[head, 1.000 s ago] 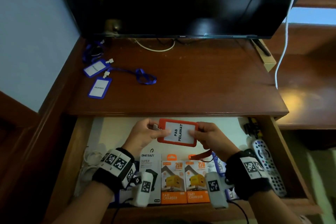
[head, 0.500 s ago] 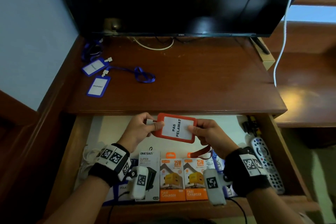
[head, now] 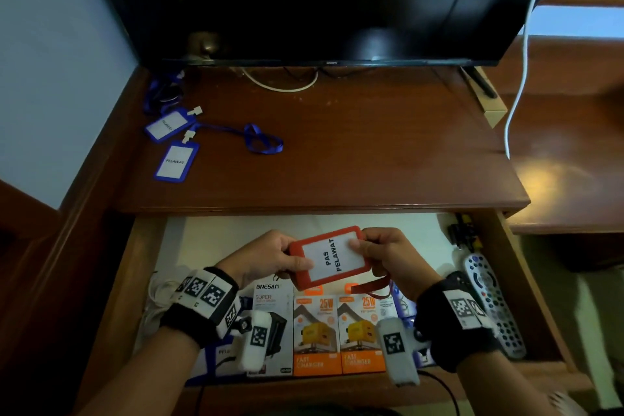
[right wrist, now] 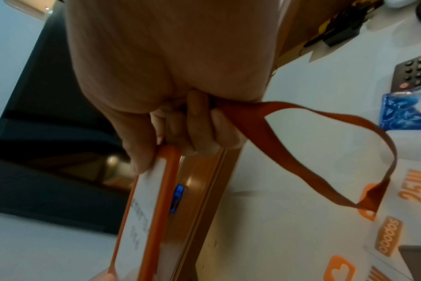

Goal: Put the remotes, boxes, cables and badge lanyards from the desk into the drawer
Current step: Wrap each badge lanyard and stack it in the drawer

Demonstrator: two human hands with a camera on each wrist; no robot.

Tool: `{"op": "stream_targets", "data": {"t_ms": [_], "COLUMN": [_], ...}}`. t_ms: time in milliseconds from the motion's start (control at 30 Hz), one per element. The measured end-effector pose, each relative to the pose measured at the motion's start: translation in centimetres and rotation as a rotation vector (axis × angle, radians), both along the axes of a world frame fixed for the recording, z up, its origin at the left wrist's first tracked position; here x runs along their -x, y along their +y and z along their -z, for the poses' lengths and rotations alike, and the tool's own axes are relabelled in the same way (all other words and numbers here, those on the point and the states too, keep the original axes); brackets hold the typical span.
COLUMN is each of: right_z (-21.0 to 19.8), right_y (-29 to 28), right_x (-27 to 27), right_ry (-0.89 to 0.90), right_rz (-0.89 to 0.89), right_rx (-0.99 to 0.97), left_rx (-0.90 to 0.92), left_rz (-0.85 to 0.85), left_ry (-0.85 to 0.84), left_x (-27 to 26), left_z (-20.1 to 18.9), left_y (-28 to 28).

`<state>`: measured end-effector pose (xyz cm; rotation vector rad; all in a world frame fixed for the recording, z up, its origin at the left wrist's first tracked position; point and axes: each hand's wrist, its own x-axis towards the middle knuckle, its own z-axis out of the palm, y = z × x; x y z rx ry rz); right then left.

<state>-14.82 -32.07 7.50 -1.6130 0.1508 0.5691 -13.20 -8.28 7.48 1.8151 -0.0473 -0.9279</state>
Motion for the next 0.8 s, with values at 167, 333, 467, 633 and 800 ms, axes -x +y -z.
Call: {"op": "stream_targets", "data": {"t_ms": [167,333,467,633,800], "right_z": [1.1,1.5,1.2,-0.2,-2.1], "right_y": [-0.2,-0.1,0.6,2.1,3.3], "right_x": [0.1,0.4,0.4,0.5,0.3], "right_ry": [0.036,0.016,-0.027,-0.130,-0.254], "right_rz": [0.057,0.092,0.063,-0.153,-0.381], "right_rx": [-0.222,-0.257,-0.046,0.184,0.246], "left_rx": [0.095,0.327,0.424,0.136,-0.189], "left_rz": [-0.117,-0.425,-0.734,-0.870,-0.526], "left_ry": [-0.007,-0.002,-0.022,-0.143,-0.269], "left_x": [-0.4,-0.3,-0.4,-0.9,-1.1], "left_z": [0.1,-0.2,-0.4,0.8,1.5], "left_y": [0.5,0.5,0.3,-0.2,-1.2]}}
